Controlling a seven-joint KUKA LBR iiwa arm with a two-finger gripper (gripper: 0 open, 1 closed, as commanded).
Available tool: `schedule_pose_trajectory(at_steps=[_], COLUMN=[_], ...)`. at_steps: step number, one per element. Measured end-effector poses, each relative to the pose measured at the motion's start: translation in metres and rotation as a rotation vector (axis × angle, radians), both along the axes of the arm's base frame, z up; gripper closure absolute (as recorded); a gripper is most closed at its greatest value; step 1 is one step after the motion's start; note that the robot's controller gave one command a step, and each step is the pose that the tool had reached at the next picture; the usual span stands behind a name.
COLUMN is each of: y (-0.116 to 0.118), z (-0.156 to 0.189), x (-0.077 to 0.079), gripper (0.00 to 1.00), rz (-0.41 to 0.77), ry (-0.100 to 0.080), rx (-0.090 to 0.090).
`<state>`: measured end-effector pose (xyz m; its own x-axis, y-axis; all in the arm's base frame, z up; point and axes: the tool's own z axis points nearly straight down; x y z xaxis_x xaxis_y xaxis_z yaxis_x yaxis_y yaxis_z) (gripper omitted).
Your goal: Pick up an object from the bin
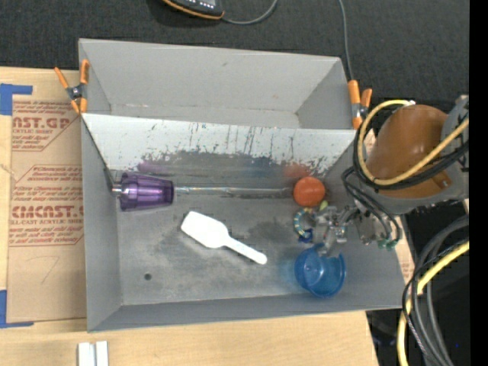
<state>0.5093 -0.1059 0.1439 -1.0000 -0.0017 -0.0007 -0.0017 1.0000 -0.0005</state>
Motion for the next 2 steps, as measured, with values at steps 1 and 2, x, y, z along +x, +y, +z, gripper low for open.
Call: schedule_pose_trajectory(at_steps=[1, 2], y=[0.0000, 0.0000], z=[0.0000, 0.0000], x=[0.0000, 0.0000], gripper=[0.00, 0.00], rz=[0.000, 0.000], ry=[0.000, 0.000], rx=[0.000, 0.000])
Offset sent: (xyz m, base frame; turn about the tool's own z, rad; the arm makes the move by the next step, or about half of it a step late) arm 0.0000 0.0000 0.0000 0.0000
